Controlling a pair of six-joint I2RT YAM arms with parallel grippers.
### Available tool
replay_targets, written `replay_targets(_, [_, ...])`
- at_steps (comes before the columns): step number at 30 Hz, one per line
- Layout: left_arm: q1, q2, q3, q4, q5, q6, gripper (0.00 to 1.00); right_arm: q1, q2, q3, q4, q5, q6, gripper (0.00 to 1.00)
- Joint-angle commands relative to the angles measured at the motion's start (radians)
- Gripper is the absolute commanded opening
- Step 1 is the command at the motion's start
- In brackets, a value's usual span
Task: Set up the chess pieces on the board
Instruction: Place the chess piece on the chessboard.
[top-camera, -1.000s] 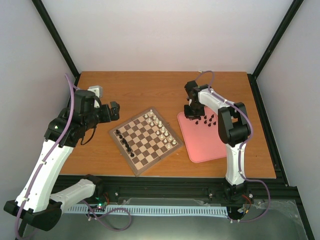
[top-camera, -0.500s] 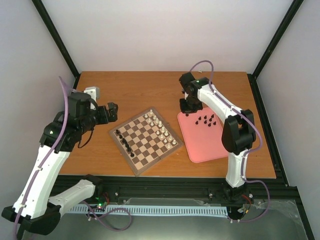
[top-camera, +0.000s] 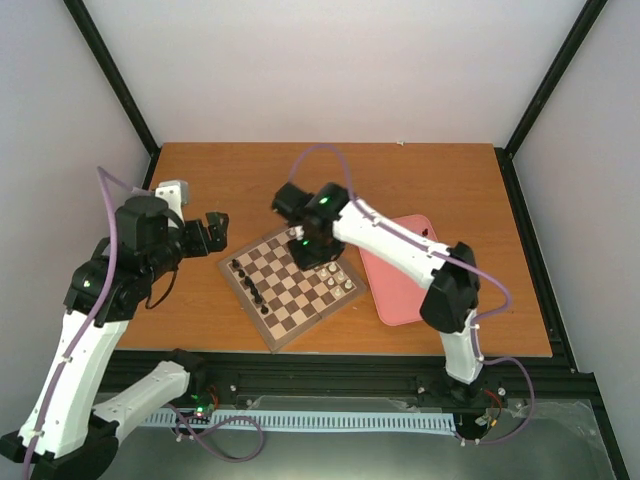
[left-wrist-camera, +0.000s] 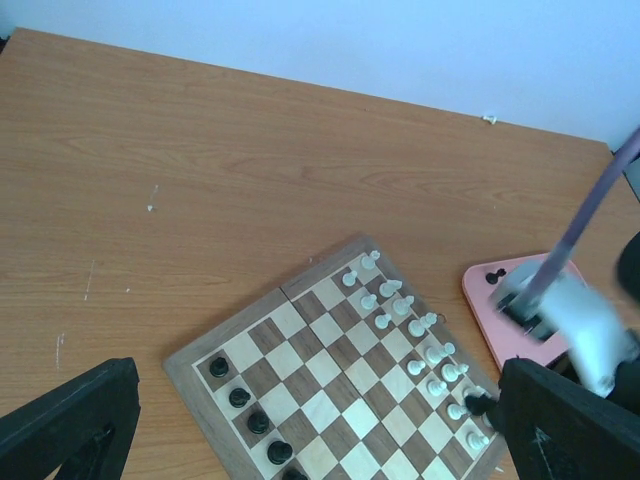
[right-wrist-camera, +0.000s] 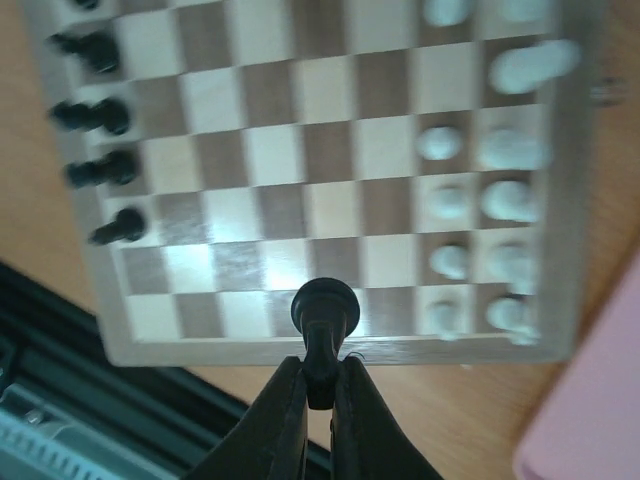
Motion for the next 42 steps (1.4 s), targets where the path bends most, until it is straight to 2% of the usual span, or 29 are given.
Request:
replay_targets(1, [0.004, -0.040, 0.025, -0.033, -0.019, 0.026, 1.00, 0.113, 0.093, 0.098, -0.066, -0.030, 0.076, 0.08])
replay_targets(8, [0.004, -0.083, 0.029, -0.054, -0.009, 0.038, 1.00, 0.255, 0.167, 0.100, -0.017, -0.061, 0.119, 0.08])
replay_targets(12, [0.004, -0.113, 0.030, -0.070, -0.006, 0.038, 1.00, 0.294, 0.188, 0.073, 0.034, -0.068, 0.144, 0.08])
replay_targets(21, [0.003, -0.151, 0.037, -0.111, 0.004, 0.039, 1.00, 0.313, 0.209, 0.012, 0.094, -0.091, 0.170, 0.09])
replay_targets(42, [0.004, -0.157, 0.034, -0.109, 0.000, 0.046, 1.00, 0.319, 0.309, 0.097, 0.076, -0.077, 0.153, 0.10])
